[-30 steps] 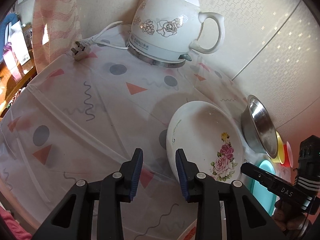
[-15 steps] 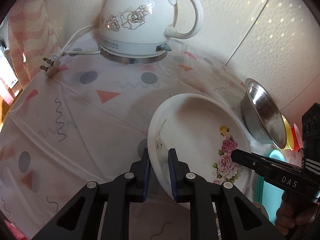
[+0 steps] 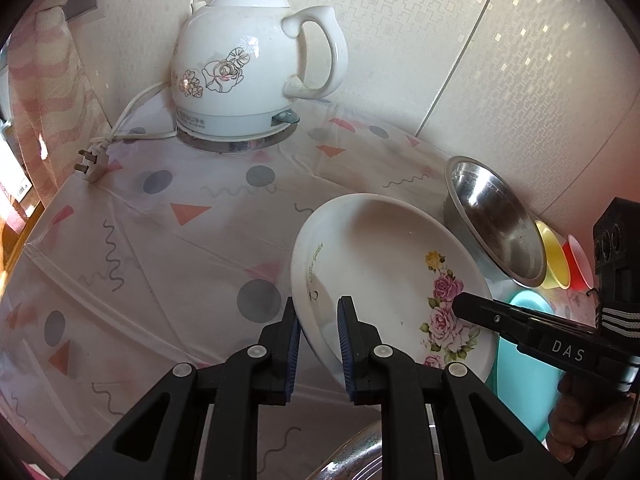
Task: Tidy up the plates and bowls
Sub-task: 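Lift the rose plate with the left gripper toward the teal plate, then lower the rose plate onto the teal plate and open the left gripper, then grasp the rim of the large red-character bowl with the left gripper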
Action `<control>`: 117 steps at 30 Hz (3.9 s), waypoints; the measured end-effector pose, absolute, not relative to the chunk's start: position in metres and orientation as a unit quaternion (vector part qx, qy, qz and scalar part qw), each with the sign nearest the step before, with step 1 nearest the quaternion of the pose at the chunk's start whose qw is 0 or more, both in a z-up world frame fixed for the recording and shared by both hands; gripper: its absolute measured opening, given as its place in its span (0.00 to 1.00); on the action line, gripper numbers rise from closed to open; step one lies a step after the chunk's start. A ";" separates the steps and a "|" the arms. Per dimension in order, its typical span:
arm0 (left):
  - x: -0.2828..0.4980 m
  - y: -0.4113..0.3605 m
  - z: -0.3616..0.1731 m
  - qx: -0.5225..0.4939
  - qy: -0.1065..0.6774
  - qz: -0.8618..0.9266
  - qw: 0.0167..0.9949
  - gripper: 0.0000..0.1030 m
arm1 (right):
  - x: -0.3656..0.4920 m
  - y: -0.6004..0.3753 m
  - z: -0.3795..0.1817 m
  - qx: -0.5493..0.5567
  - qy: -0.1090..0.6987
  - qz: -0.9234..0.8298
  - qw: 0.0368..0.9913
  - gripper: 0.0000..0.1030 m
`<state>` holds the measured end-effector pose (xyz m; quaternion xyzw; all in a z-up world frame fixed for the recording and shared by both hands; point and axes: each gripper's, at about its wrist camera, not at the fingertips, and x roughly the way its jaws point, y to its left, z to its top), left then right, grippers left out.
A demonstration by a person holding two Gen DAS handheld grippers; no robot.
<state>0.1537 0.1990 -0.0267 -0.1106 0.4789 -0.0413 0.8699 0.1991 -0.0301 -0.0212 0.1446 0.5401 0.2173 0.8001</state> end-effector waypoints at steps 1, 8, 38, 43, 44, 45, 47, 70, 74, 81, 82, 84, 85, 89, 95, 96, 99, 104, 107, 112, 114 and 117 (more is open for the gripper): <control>0.153 0.198 -0.027 -0.111 0.480 -0.040 0.869 0.18 | 0.198 -0.031 -0.021 0.146 0.541 0.216 0.800 0.17; 0.144 0.196 -0.023 -0.111 0.477 -0.041 0.871 0.18 | 0.195 -0.032 -0.016 0.151 0.535 0.218 0.802 0.17; 0.098 0.157 0.004 -0.087 0.454 -0.065 0.884 0.20 | 0.146 -0.070 -0.001 0.176 0.520 0.211 0.809 0.17; 0.091 0.145 0.012 -0.076 0.445 -0.073 0.889 0.20 | 0.134 -0.080 0.001 0.179 0.518 0.208 0.810 0.17; 0.090 0.142 0.014 -0.073 0.443 -0.075 0.890 0.20 | 0.131 -0.082 0.002 0.181 0.517 0.207 0.810 0.17; 0.089 0.139 0.015 -0.071 0.442 -0.078 0.891 0.20 | 0.129 -0.085 0.002 0.183 0.517 0.206 0.811 0.17; 0.087 0.134 0.016 -0.069 0.442 -0.084 0.890 0.20 | 0.124 -0.092 0.003 0.187 0.514 0.203 0.812 0.17; 0.070 0.034 0.010 -0.014 0.464 -0.170 0.869 0.21 | 0.074 -0.191 -0.002 0.242 0.500 0.131 0.821 0.17; 0.071 0.013 0.001 -0.004 0.477 -0.181 0.860 0.22 | 0.070 -0.206 -0.007 0.246 0.500 0.114 0.823 0.19; 0.081 -0.012 -0.015 0.006 0.499 -0.187 0.846 0.22 | 0.072 -0.226 -0.019 0.251 0.502 0.086 0.823 0.19; 0.083 -0.014 -0.017 0.007 0.502 -0.187 0.844 0.22 | 0.072 -0.227 -0.020 0.246 0.502 0.083 0.825 0.19; 0.087 -0.017 -0.021 0.007 0.509 -0.187 0.841 0.22 | 0.074 -0.228 -0.021 0.235 0.502 0.078 0.829 0.19; 0.090 -0.019 -0.023 0.008 0.512 -0.185 0.839 0.22 | 0.076 -0.229 -0.023 0.233 0.503 0.074 0.829 0.19; 0.096 -0.024 -0.028 0.016 0.518 -0.179 0.836 0.22 | 0.081 -0.227 -0.028 0.209 0.507 0.064 0.834 0.19; 0.098 -0.027 -0.043 0.040 0.536 -0.159 0.828 0.22 | 0.084 -0.217 -0.034 0.172 0.511 0.065 0.839 0.19; 0.098 -0.027 -0.045 0.038 0.538 -0.158 0.827 0.22 | 0.085 -0.216 -0.034 0.166 0.510 0.064 0.841 0.19; 0.100 -0.025 -0.044 0.041 0.535 -0.152 0.830 0.22 | 0.086 -0.213 -0.034 0.153 0.511 0.062 0.843 0.19; 0.098 -0.021 -0.044 0.043 0.535 -0.139 0.832 0.22 | 0.083 -0.204 -0.032 0.133 0.505 0.070 0.850 0.19; 0.097 -0.022 -0.043 0.047 0.533 -0.139 0.833 0.22 | 0.082 -0.206 -0.032 0.137 0.508 0.063 0.848 0.17; 0.093 -0.015 -0.038 0.036 0.529 -0.136 0.837 0.25 | 0.080 -0.205 -0.031 0.130 0.510 0.052 0.849 0.20; 0.093 -0.013 -0.037 0.030 0.529 -0.136 0.837 0.25 | 0.080 -0.205 -0.031 0.130 0.511 0.049 0.848 0.21; 0.091 -0.010 -0.033 0.024 0.524 -0.134 0.841 0.26 | 0.078 -0.204 -0.030 0.130 0.513 0.043 0.847 0.27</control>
